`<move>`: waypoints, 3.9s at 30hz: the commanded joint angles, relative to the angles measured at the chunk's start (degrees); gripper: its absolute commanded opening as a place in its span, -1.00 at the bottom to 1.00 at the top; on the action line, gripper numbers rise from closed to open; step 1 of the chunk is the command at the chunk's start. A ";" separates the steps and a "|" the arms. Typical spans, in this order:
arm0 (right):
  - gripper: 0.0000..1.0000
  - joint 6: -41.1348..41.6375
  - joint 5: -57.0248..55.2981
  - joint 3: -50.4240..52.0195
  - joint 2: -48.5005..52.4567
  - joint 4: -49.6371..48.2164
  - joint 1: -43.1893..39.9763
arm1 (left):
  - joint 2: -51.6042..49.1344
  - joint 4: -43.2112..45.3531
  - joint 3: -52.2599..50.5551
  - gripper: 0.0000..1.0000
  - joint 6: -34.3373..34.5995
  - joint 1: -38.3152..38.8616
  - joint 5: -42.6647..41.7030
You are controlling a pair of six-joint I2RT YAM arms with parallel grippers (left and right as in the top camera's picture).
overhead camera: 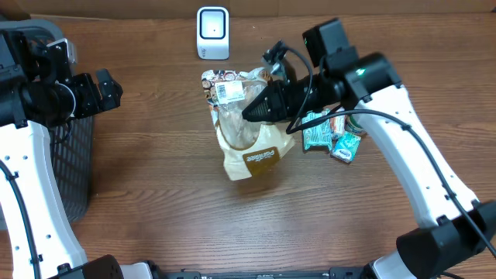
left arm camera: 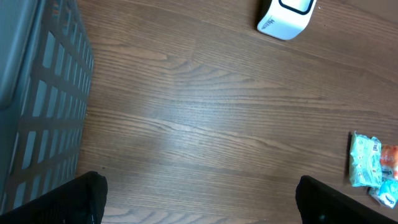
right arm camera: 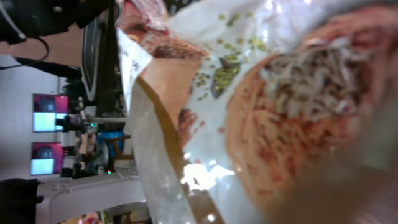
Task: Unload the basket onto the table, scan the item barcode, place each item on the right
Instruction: 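Hold the bread bag in front of the scanner, then carry the bread bag right and lower it onto the grouped packs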
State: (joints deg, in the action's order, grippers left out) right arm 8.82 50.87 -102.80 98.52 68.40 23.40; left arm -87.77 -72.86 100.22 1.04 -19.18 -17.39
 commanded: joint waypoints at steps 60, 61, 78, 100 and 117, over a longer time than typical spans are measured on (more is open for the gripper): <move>-0.92 -76.37 -79.49 -12.33 45.86 -81.70 9.73 | 0.04 0.02 0.74 0.99 -0.87 0.09 -0.04; -0.92 -76.37 -79.52 -12.33 45.86 -81.77 9.70 | 0.04 0.02 0.74 0.99 -0.87 0.09 -0.04; -0.92 -60.19 -84.32 -12.35 38.47 -79.32 9.99 | 0.04 0.02 0.74 0.99 -0.87 0.09 -0.04; -0.92 9.44 -68.04 -12.31 10.01 3.41 5.11 | 0.04 0.02 0.74 1.00 -0.87 0.09 -0.04; -0.92 27.76 -74.55 -8.59 18.93 24.52 3.08 | 0.04 0.02 0.74 0.99 -0.87 0.09 -0.04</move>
State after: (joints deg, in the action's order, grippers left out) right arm 30.79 -19.29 -112.99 115.09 91.66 27.09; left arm -87.77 -72.86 100.22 1.04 -19.16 -17.39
